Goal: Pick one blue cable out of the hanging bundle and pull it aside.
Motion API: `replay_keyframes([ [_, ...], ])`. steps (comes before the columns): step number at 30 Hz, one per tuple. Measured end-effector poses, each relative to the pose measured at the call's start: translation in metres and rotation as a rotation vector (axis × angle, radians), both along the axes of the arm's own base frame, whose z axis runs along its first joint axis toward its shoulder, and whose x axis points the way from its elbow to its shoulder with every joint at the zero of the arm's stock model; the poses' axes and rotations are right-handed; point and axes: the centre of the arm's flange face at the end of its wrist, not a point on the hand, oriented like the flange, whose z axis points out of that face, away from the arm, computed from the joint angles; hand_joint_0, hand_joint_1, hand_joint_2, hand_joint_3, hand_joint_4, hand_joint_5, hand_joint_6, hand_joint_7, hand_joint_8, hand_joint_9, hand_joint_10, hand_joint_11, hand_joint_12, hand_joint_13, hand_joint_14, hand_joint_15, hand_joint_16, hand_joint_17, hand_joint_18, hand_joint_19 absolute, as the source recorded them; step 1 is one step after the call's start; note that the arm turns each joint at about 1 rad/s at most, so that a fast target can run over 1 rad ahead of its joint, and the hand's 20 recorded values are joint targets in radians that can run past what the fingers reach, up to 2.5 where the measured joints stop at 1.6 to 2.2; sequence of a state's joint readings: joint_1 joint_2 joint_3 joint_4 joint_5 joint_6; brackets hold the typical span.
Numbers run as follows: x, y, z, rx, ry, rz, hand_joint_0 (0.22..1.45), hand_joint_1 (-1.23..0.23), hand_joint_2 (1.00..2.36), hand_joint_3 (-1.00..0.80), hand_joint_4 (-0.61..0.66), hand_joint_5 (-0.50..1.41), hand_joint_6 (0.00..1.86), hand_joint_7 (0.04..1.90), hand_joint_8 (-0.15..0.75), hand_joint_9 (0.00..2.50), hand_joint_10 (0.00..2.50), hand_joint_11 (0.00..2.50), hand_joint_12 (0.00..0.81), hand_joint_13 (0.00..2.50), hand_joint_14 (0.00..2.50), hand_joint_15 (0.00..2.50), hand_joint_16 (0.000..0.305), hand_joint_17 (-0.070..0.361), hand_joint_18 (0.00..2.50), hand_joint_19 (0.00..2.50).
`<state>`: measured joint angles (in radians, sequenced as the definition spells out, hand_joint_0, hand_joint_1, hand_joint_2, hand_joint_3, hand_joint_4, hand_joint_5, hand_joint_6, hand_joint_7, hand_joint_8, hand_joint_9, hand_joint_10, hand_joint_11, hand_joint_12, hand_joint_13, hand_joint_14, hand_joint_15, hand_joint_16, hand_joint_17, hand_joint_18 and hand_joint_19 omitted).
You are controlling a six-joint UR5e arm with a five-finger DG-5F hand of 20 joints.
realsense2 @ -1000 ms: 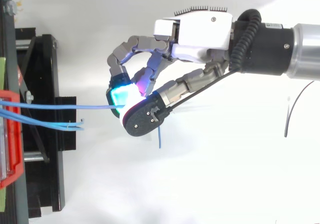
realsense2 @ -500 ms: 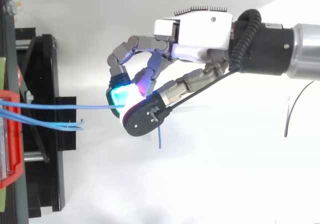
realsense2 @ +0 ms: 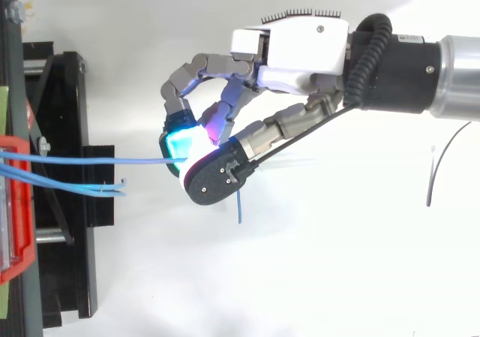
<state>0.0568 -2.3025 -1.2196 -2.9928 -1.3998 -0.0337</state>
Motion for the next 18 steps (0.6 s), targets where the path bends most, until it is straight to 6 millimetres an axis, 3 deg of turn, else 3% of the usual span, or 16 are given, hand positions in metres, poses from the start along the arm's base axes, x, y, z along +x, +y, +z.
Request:
replay_keyframes([
  [18,-0.0002,-0.001,0.0,0.0,0.0,-0.001,0.85,-0.9,1.02,-0.18,-0.14,-0.14,0.95,1.62,0.191,1.18,0.02,0.6,0.297,0.82,0.02,0.63,0.035,0.078,0.56,0.73],
])
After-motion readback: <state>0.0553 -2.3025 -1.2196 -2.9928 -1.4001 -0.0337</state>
